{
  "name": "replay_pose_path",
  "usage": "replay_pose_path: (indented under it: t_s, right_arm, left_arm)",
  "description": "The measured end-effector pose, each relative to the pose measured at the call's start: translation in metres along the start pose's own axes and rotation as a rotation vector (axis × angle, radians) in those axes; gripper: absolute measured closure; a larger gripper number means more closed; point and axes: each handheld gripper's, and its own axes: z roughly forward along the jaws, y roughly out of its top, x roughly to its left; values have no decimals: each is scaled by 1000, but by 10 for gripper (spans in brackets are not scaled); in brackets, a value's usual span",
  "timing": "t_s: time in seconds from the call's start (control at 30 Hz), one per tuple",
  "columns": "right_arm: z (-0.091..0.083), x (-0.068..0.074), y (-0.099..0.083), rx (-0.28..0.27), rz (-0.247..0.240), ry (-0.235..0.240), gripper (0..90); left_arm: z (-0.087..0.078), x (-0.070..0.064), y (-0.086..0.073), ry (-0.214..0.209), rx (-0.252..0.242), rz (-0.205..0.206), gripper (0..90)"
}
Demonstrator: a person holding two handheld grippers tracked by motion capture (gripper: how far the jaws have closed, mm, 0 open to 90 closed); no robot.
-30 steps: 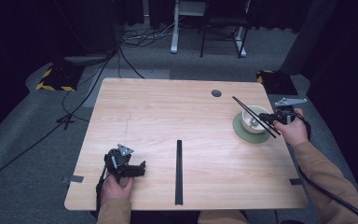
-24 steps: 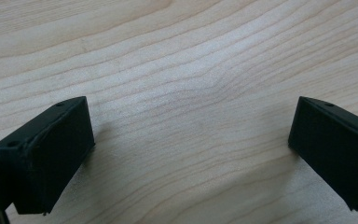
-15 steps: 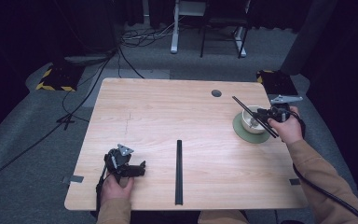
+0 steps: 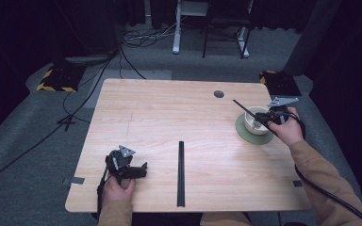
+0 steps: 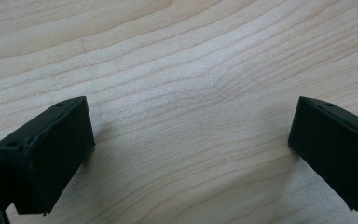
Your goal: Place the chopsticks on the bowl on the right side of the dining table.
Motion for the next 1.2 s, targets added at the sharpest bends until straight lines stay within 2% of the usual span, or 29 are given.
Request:
replay_pose_path:
  t_s: [0.27,0.33,0.4,0.57,0.73,0.97,1.2]
  right_arm:
    - [-8,4,-6,2,-25,53,804]
    - [-9,6,-6,-13,-13,59,750]
    - [-13,7,-5,-44,-4,48,681]
    - [-33,10,-8,-122,24,25,615]
    - [-51,9,-21,-146,53,-26,536]
    - [-63,13,-44,-152,70,-70,475]
    - [-62,17,-59,-113,53,-106,464]
  left_arm:
    - [0,0,0,-1,0,0,3]
    - [0,0,0,-1,1,0,3]
    - [0,0,0,0,0,0,3]
    - [0,0,0,3,0,1,3]
    - [0,0,0,4,-2,2,3]
    - [0,0,0,5,1,0,3]
    - [0,0,0,5,0,0,3]
